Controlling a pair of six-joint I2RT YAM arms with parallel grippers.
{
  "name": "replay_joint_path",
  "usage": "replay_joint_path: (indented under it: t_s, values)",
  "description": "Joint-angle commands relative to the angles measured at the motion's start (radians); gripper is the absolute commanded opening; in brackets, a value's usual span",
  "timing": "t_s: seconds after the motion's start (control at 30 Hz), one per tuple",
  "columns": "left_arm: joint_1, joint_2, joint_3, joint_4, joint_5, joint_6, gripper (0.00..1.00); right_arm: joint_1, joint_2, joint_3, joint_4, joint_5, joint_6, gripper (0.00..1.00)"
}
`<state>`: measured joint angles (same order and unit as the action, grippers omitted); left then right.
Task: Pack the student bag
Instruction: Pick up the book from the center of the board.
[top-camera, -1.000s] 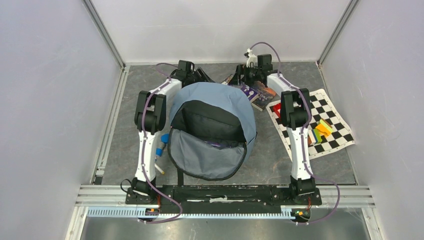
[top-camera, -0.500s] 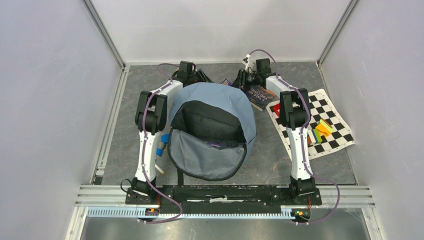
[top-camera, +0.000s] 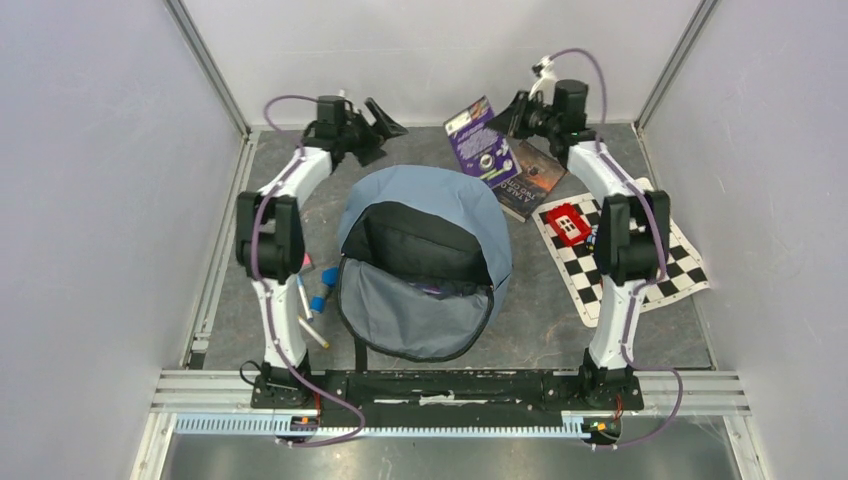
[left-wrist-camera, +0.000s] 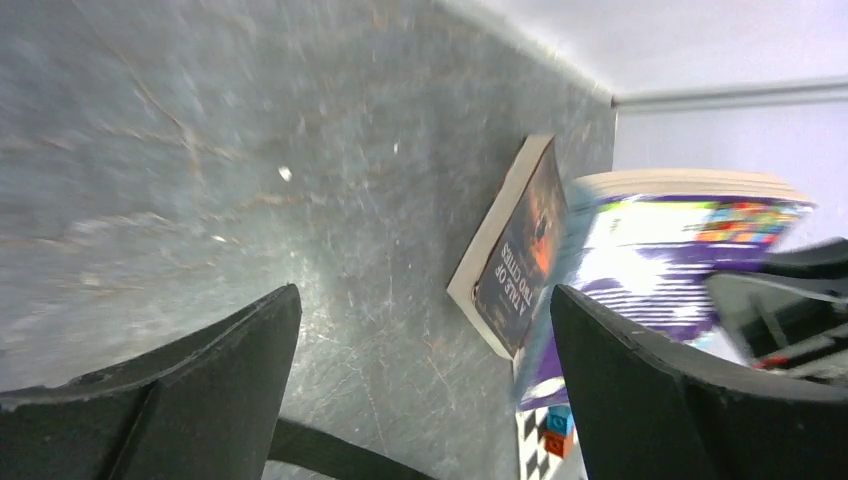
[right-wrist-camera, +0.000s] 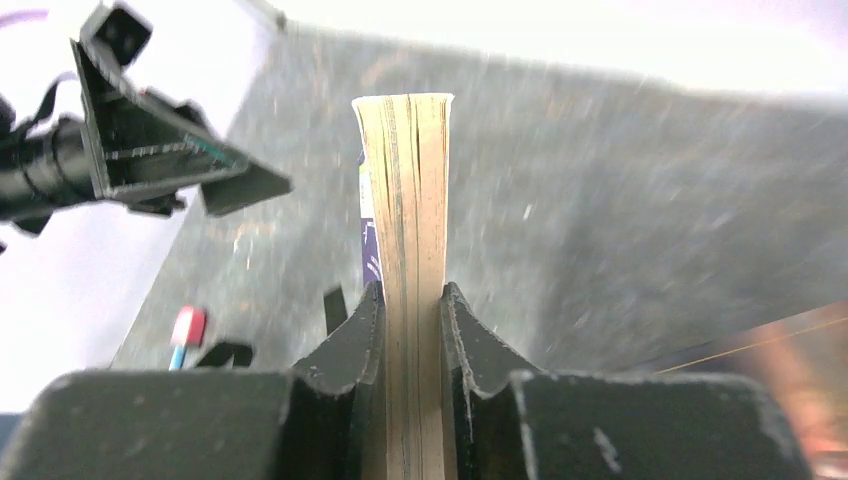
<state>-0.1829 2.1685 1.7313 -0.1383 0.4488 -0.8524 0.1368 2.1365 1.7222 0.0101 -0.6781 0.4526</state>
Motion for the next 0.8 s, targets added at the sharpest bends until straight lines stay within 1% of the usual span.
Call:
replay_joint_path:
  t_s: [0.0,0.1,0.17,0.3,0.4,0.5,0.57,0.63,0.7,0.77]
  values:
    - [0.044,-0.213,0.017,-0.059,-0.102,0.180,1.00,-0.036,-0.246,0.022,0.203,0.130,0.003,0.00]
    - [0.064,-0.319,0.001,-0.163,-0.204,0.256,1.00,-0.037,-0.342,0.031,0.194,0.221,-0.028,0.00]
    - [0.073,-0.394,-0.020,-0.193,-0.236,0.281,1.00,-0.037,-0.404,0.044,0.195,0.252,-0.045,0.00]
    - [0.071,-0.534,-0.051,-0.209,-0.211,0.268,1.00,-0.037,-0.524,0.061,0.224,0.275,-0.051,0.00]
    - [0.070,-0.646,-0.098,-0.201,-0.191,0.251,1.00,-0.037,-0.596,0.061,0.261,0.248,-0.026,0.00]
    - [0.072,-0.727,-0.136,-0.207,-0.183,0.251,1.00,-0.034,-0.663,0.053,0.312,0.189,0.024,0.00]
    - [0.072,-0.752,-0.127,-0.262,-0.184,0.239,1.00,-0.029,-0.704,0.040,0.358,0.141,0.063,0.00]
    - [0.073,-0.767,-0.113,-0.345,-0.221,0.219,1.00,-0.015,-0.741,0.032,0.394,0.100,0.099,0.00]
    - [0.075,-0.784,-0.113,-0.412,-0.254,0.214,1.00,0.010,-0.758,0.067,0.376,0.060,0.124,0.00]
    - [0.078,-0.814,-0.135,-0.439,-0.267,0.212,1.00,0.059,-0.777,0.079,0.364,0.026,0.134,0.00]
